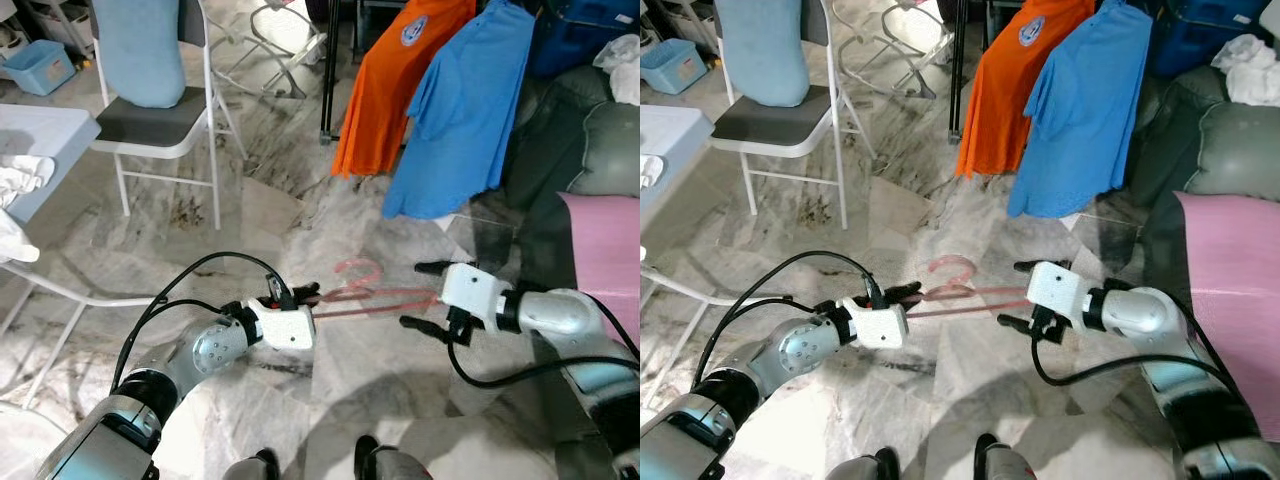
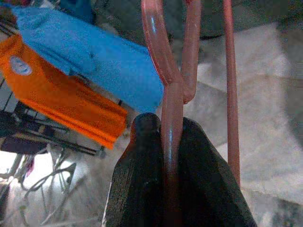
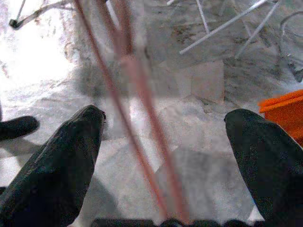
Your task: Hang hanger
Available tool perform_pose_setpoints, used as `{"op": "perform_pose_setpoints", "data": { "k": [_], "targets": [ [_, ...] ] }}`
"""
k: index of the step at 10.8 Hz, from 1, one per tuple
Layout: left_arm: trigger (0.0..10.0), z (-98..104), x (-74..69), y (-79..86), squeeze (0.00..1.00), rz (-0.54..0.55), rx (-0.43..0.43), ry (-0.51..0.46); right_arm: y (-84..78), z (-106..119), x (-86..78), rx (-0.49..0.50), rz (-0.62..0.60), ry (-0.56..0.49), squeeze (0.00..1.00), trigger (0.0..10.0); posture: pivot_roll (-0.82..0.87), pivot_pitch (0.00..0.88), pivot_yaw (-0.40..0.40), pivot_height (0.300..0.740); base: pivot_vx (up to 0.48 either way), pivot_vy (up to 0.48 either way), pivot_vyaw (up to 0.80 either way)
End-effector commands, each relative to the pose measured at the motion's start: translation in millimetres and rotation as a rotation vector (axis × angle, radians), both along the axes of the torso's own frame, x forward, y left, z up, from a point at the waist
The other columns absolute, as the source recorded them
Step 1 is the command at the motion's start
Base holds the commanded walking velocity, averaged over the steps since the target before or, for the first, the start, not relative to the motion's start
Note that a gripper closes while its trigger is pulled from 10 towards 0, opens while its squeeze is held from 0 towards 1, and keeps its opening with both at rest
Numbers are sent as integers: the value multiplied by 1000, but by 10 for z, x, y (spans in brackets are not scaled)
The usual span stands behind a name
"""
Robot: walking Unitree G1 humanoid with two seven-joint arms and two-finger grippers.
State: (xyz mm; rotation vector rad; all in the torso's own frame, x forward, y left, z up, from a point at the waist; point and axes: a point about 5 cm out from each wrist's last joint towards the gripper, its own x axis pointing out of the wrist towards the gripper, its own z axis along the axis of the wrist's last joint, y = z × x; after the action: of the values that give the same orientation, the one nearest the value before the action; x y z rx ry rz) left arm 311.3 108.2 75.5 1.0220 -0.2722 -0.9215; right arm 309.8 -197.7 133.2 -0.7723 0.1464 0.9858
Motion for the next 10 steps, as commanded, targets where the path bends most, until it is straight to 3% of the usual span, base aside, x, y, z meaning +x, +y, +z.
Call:
{"op": "perform_pose_setpoints", "data": {
  "k": [1, 2, 3, 7, 10],
  "targets": [
    [10000, 15, -21, -23, 0, -39, 10, -19, 60, -4, 13, -6, 25, -12, 129, 10000, -84, 220, 68, 740, 0, 0, 0],
    [10000, 27, -30, -52, 0, -58, 3, -26, 92, -42, 31, -19, 37, -6, 0, 10000, -86, 219, 72, 740, 0, 0, 0],
    [10000, 33, -39, -77, 0, -72, 0, -31, 94, -70, 46, -19, 37, 4, 0, 0, -85, 220, 74, 740, 0, 0, 0],
    [10000, 34, -63, -111, 0, -101, -4, -38, 107, -219, 26, -74, 109, 139, 0, 0, -87, 225, 84, 740, 0, 0, 0],
    [10000, 30, -72, -116, 0, -112, 0, -42, 188, -226, 96, -96, 136, 153, 0, 0, -82, 223, 85, 740, 0, 0, 0]
  ]
}}
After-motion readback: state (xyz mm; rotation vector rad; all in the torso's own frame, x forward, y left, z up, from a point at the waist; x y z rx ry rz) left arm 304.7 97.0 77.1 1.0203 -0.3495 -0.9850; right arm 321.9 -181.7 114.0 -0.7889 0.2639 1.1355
